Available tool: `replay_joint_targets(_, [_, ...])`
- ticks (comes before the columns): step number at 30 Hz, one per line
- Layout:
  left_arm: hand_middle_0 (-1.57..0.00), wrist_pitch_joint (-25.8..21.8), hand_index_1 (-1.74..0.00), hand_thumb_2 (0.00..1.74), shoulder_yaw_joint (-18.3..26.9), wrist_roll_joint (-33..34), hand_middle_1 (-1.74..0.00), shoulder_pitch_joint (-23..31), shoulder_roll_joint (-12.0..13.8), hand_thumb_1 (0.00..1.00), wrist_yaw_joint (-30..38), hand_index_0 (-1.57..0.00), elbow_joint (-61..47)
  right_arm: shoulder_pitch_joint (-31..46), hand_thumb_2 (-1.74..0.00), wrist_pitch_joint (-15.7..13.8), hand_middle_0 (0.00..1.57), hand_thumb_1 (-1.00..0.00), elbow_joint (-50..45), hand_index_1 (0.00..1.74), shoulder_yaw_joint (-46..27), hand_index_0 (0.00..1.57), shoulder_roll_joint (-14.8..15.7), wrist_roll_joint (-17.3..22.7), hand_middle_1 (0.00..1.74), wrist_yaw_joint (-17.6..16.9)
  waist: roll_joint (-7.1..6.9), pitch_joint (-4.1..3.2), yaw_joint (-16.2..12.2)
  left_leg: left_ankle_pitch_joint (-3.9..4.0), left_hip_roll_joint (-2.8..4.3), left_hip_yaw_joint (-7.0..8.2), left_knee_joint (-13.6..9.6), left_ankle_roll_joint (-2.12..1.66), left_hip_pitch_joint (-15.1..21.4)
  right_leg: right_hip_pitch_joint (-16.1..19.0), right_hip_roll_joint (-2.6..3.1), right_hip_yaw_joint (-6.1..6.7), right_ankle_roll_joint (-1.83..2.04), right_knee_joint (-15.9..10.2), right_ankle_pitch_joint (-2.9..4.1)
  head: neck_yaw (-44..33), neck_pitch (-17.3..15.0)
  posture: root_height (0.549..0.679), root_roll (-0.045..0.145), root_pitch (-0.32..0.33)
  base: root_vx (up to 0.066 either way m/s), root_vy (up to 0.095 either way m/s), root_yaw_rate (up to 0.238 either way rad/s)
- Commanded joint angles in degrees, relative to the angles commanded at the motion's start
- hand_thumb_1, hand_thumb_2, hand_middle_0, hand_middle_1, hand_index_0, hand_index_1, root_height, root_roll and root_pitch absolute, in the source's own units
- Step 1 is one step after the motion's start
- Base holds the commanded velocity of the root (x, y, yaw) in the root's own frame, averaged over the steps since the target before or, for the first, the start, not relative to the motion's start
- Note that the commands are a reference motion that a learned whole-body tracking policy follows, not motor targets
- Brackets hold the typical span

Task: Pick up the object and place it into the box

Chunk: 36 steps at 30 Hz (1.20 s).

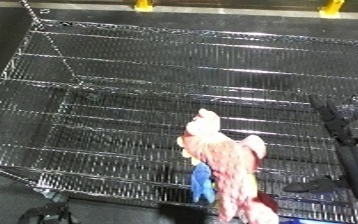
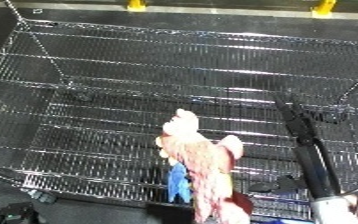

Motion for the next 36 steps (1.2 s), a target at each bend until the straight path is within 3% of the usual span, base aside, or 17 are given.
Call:
replay_joint_targets(10, [-1.57,-0.4,-1.74,1.74,-1.0,-0.6,-1.74,0.4,0.7,1.0,-1.0,-1.57,-0.1,-5.5,0.0,0.9,0.0,0.0,2.1,0.0,4.7,0.0,-6.5,-2.1,0.0,3.0,0.0,0.01,0.7,-0.08,0.02,-0.03,0.4,-0.11,-0.2,-0.6,-0.09,0.26,0.06,0.3,0.06,1.9,-1.8,0.642,0.052,-0.148,0.015,-0.014,-0.006])
replay_joint_targets(17, [-1.57,-1.2,-1.74,1.74,-2.8,-1.7,-1.74,0.9,2.6,1.0,-2.0,-1.57,-0.1,-17.2,0.0,1.1,0.0,0.0,9.1,0.0,15.6,0.0,-13.9,-4.8,0.0,6.0,0.22,0.32,2.0,0.0,-0.11,-0.29,0.8,-0.36,-0.8,-1.1,-0.23,0.21,0.12,0.5,0.31,2.4,-4.1,0.641,0.051,-0.144,0.008,-0.001,0.011])
replay_joint_targets(21, [-1.57,-1.7,-1.74,1.74,-3.6,-2.2,-1.74,1.0,3.5,1.0,-2.6,-1.57,0.0,-22.9,0.0,1.2,0.0,0.0,13.4,0.0,22.6,0.0,-16.4,-8.1,0.0,8.2,0.27,0.51,2.8,0.0,-0.18,-0.52,1.0,-0.47,-1.0,-1.2,-0.24,0.1,0.14,0.5,0.5,2.3,-5.0,0.641,0.051,-0.143,0.01,0.003,-0.011])
replay_joint_targets(27, [-1.57,-2.2,-1.74,1.74,-4.3,-2.7,-1.74,1.5,3.8,1.0,-3.1,-1.57,0.2,-26.6,0.0,1.3,0.0,0.0,17.0,0.0,27.5,0.0,-15.9,-9.4,0.0,9.6,0.53,0.68,3.3,0.04,-0.2,-0.62,1.0,-0.54,-1.2,-1.1,-0.17,-0.01,0.18,0.1,0.72,2.8,-5.6,0.642,0.048,-0.14,0.013,0.008,-0.014])
replay_joint_targets(36, [-1.57,-2.5,-1.74,1.74,-5.7,-2.9,-1.74,1.0,4.0,1.0,-2.9,-1.57,0.9,-29.2,0.0,1.5,0.0,0.0,22.2,0.0,31.4,0.0,-12.6,-9.8,0.0,10.4,1.18,1.78,4.2,0.17,-0.5,-1.15,1.6,-0.44,-2.3,-2.0,-0.26,0.03,0.18,0.4,1.07,5.7,-5.4,0.641,0.045,-0.134,0.002,0.007,0.007])
